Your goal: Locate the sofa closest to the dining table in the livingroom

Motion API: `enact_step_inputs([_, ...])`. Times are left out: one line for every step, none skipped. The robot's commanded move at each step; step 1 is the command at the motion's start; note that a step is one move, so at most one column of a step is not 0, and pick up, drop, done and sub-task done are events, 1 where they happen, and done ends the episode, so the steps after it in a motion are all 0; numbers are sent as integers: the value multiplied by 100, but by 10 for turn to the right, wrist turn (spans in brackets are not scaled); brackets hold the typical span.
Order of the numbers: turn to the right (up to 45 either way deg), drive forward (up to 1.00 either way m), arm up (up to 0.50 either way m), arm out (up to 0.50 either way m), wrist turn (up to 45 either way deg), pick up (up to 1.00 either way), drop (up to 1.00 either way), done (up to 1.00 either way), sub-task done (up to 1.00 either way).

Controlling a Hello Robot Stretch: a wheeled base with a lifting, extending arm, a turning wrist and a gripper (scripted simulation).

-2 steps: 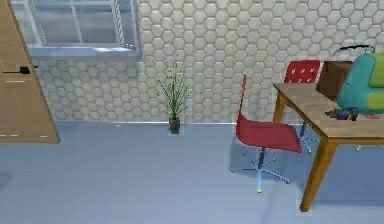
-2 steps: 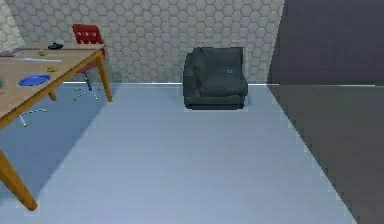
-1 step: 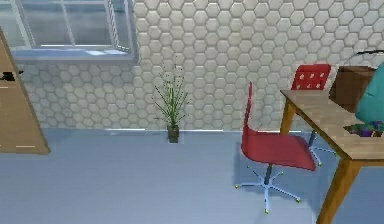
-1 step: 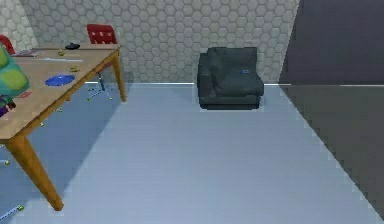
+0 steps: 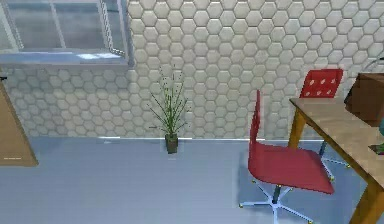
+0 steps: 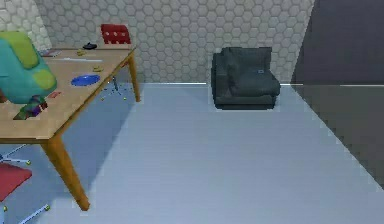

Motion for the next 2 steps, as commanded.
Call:
enact_step_inputs([450, 0, 0, 0, 0, 0, 0, 0, 0])
enact_step_inputs([270, 0, 0, 0, 0, 0, 0, 0, 0])
